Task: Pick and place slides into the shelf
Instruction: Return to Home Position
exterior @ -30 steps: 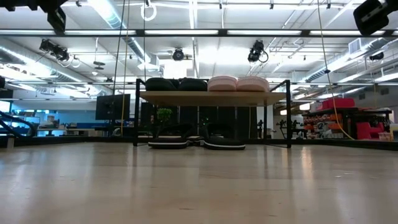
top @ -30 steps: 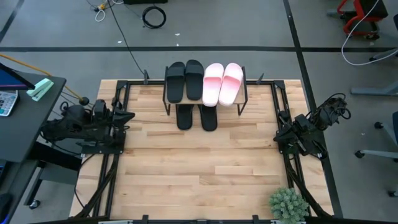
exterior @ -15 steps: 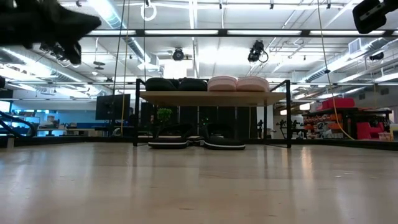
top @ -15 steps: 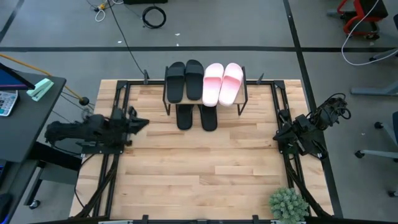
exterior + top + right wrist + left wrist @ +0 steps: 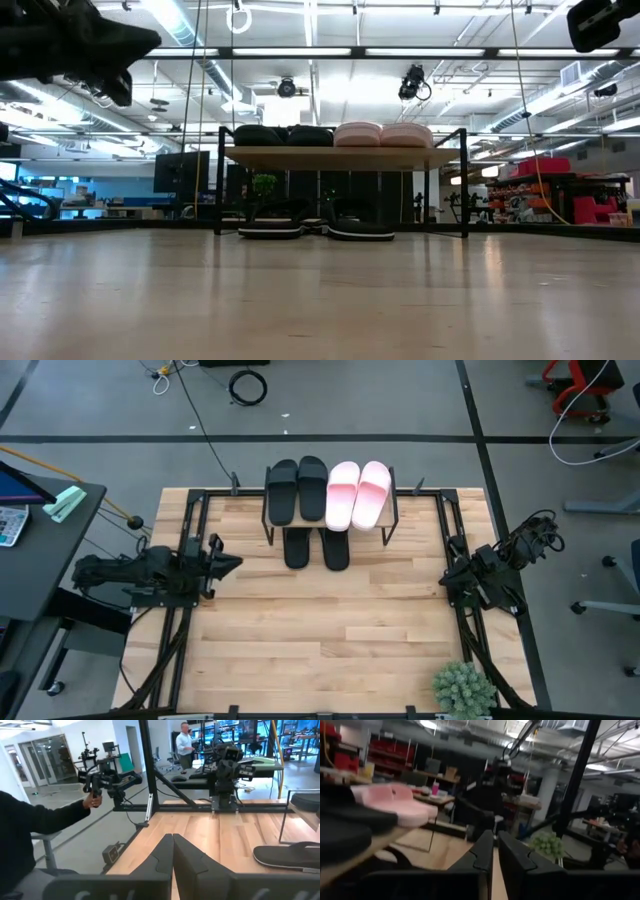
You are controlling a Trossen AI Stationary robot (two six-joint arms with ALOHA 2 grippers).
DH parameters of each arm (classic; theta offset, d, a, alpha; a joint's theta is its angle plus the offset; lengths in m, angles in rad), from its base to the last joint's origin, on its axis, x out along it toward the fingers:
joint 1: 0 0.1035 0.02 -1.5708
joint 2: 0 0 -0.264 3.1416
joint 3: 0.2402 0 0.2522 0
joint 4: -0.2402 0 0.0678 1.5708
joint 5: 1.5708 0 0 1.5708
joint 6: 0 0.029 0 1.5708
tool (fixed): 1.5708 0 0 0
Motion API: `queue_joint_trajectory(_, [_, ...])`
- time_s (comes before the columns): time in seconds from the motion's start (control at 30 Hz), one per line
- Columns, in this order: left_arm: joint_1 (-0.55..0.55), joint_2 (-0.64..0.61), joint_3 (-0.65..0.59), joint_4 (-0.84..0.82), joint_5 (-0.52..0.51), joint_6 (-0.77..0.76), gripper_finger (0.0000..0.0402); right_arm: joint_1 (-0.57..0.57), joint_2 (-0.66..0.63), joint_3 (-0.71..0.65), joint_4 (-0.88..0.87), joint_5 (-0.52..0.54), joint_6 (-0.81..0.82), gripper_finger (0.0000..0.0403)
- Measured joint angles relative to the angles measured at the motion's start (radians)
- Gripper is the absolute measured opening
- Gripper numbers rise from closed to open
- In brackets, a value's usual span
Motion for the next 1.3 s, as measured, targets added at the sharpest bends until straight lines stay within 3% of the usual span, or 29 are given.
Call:
queue_joint_trajectory(0.53, [0.000, 0.000, -0.041, 0.001, -0.001, -0.045, 0.0026, 0.000, 0.000, -0.054, 0.120, 0.009, -0.034, 0.0013])
queue_joint_trajectory(0.87, [0.000, 0.000, -0.041, 0.011, -0.002, -0.039, 0.0030, 0.000, 0.001, -0.177, 0.245, 0.007, -0.096, 0.0013])
queue_joint_trajectory(1.3, [0.000, 0.000, -0.042, 0.008, -0.001, -0.116, 0.0034, 0.000, 0.000, -0.217, 0.295, 0.005, -0.060, 0.0013])
